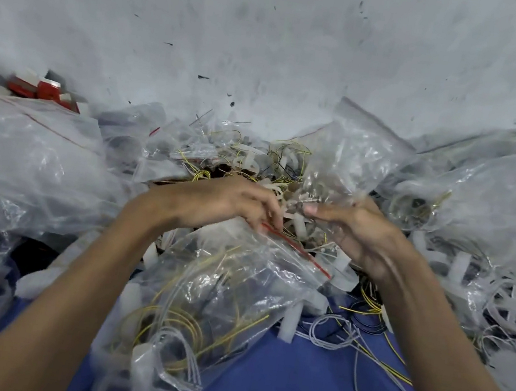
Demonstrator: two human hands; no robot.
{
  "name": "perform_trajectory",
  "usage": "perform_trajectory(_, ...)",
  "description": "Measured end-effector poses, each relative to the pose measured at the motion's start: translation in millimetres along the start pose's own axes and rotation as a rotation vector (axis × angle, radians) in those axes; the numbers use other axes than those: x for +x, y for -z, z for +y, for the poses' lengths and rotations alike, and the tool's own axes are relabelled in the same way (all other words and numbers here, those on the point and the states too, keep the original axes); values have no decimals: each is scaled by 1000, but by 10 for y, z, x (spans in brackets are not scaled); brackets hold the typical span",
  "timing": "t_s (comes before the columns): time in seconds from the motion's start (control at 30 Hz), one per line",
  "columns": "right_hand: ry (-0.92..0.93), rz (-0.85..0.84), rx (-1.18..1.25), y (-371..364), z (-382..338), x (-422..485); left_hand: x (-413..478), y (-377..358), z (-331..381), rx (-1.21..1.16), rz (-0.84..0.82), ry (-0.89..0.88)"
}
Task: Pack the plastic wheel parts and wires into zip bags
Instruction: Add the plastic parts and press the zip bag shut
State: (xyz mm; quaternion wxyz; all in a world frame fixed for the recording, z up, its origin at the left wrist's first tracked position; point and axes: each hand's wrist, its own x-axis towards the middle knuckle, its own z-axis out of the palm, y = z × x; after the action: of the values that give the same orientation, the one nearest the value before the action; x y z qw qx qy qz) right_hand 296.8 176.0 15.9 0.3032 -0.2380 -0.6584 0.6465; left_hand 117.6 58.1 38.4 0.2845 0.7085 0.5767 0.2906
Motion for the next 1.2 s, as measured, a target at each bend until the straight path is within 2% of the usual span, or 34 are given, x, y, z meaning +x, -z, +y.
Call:
perform_trajectory(0.07,43,49,2,-30,-23,-7,-34,-18,-26,85,-15,41)
perform_trajectory(0.17,100,31,-3,-101,-59,-34,-96,14,-49,172,-55,100)
perform_trajectory(0.23,98,27,-101,-182,-68,-62,-118,38,-62,195,-96,127)
perform_trajectory(0.3,126,47,-226,-257,-66,-79,-136,58,-70,224,-139,114)
perform_trajectory(0.4,143,19,-231,-379,-103,-125,-166,57,-15,250,-183,30)
perform_trajectory(0.5,172,-45,-318,-478,-96,-157,-175,43,44,272,-152,-18)
perform_trajectory(0.77,-56,-280,-160,-312,-49,-193,-201,65,9,76,-55,-128)
perform_trajectory(0.87,-180,-356,-434,-363,51,-259,-174,3,23,15,-30,-191)
perform_trajectory(0.97,-391,-552,-669,-535,-39,-329,-75,-138,69,70,-48,-245)
perform_trajectory(1.0,-432,-564,-773,-575,-85,-325,-43,-176,82,77,-49,-257)
perform_trajectory(1.07,-386,-545,-1053,-605,-151,-277,-12,-213,93,65,-27,-285)
perform_trajectory(1.13,-319,-517,-1176,-573,-180,-245,-17,-206,77,9,6,-296)
perform_trajectory(1.17,-245,-515,-1238,-538,-152,-230,-29,-197,72,-16,28,-300)
perform_trajectory(1.2,-91,-559,-1377,-533,-136,-220,-37,-190,65,-45,43,-302)
